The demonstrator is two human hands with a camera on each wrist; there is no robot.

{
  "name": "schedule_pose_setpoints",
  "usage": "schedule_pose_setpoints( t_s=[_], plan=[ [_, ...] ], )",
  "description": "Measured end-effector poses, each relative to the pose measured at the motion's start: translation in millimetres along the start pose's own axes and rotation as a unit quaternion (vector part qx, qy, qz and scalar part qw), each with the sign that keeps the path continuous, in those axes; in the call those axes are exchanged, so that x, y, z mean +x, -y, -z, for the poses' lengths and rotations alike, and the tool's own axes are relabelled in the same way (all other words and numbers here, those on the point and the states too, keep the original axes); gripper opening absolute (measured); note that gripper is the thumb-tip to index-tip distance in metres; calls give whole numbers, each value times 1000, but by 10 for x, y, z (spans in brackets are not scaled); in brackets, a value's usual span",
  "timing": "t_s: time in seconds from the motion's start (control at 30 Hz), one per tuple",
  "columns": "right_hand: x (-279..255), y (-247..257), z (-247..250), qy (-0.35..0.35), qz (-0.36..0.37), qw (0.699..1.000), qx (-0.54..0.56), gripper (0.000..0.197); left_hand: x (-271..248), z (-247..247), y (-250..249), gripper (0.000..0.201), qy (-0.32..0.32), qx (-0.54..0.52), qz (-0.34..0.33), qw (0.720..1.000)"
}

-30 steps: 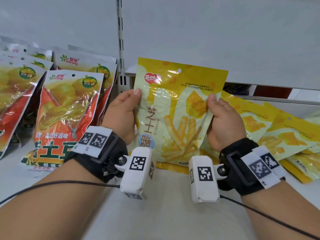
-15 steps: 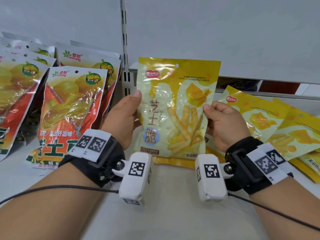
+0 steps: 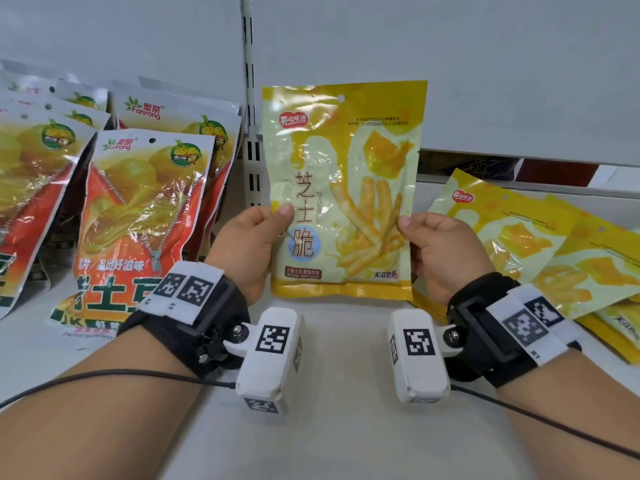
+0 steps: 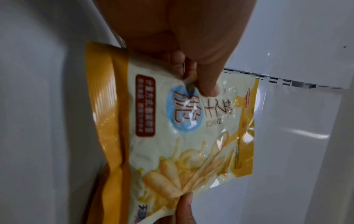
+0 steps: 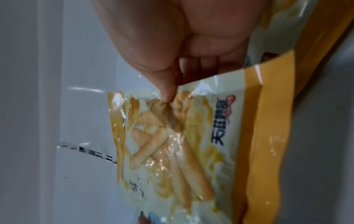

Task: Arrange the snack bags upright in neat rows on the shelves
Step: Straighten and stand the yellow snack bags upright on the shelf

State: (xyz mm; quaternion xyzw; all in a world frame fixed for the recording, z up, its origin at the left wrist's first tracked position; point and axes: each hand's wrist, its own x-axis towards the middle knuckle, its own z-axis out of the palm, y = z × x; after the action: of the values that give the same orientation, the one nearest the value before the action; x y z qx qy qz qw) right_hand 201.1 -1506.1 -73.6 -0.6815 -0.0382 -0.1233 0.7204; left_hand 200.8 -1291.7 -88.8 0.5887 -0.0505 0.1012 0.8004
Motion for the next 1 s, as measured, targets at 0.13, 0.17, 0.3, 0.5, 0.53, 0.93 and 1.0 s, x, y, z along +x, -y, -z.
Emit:
schedule_pose_setpoints(
  t_s=[0.13, 0.17, 0.3, 0.5, 0.53, 0.93, 1.0],
  plan=[
    [50, 35, 51, -40, 13, 999, -7, 19, -28, -27, 4, 29, 55, 32, 25, 998],
    [54, 41, 56, -39, 11, 999, -9, 18, -32, -32, 8, 23, 54, 44, 19, 997],
    [39, 68, 67, -24, 11, 1000, -13, 18, -41, -50, -28, 25, 9, 33, -18, 999],
    [39, 163, 148, 5, 22, 1000, -22, 20, -67, -155, -44, 22, -22, -34, -16, 999],
    [35, 156, 140, 2, 23, 1000, -16, 20, -73, -174, -33, 22, -29, -34, -13, 999],
    [-91, 43, 25, 218, -73, 973, -20, 33, -17, -87, -19, 19, -117, 46, -36, 991],
    [-86, 51, 25, 218, -66, 974, -10, 29, -12, -88, -19, 19, -125, 42, -38, 991]
  ],
)
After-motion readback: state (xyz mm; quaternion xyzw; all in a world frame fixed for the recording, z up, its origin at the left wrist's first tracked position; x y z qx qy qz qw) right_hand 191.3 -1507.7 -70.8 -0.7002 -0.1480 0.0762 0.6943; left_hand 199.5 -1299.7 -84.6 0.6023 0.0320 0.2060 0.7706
